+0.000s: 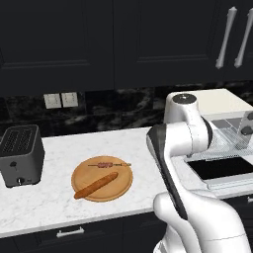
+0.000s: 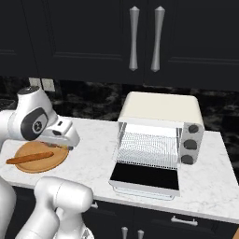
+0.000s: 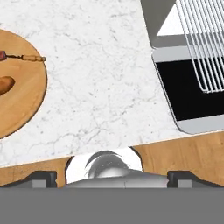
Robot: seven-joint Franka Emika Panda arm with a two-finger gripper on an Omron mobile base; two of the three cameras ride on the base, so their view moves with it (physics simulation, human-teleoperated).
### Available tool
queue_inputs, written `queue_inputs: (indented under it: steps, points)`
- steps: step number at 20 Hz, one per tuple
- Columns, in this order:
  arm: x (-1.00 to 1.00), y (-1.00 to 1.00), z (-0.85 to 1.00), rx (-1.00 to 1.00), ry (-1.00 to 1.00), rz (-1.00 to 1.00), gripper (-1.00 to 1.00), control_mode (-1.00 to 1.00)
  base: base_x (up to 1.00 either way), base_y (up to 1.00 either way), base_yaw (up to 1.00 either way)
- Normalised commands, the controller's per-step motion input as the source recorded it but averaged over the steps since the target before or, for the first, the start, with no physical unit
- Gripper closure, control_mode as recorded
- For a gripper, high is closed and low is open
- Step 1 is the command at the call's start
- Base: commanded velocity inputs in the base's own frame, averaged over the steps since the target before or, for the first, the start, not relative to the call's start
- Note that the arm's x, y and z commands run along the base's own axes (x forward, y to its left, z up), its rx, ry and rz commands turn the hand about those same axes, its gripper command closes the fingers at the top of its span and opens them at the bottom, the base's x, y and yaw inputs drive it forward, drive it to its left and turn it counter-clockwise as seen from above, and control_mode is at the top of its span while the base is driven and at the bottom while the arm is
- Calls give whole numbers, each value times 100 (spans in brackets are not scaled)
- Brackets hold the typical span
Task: Pick up the kebab skewer and baguette bread, and place them inside the toaster oven. Close the toaster oven door and start by setting the timer.
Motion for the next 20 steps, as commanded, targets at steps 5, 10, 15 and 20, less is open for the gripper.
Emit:
queue_inputs:
  steps: [5, 10, 15, 20]
  points:
    - [0, 93, -5, 17, 10, -5, -100, -100, 0, 0, 0]
    - [6, 63, -19, 11, 1, -34, -100, -100, 0, 0, 0]
    - [37, 50, -25, 0, -4, -40, -100, -100, 0, 0, 0]
    - [29, 42, -30, 5, 0, -33, -100, -100, 0, 0, 0]
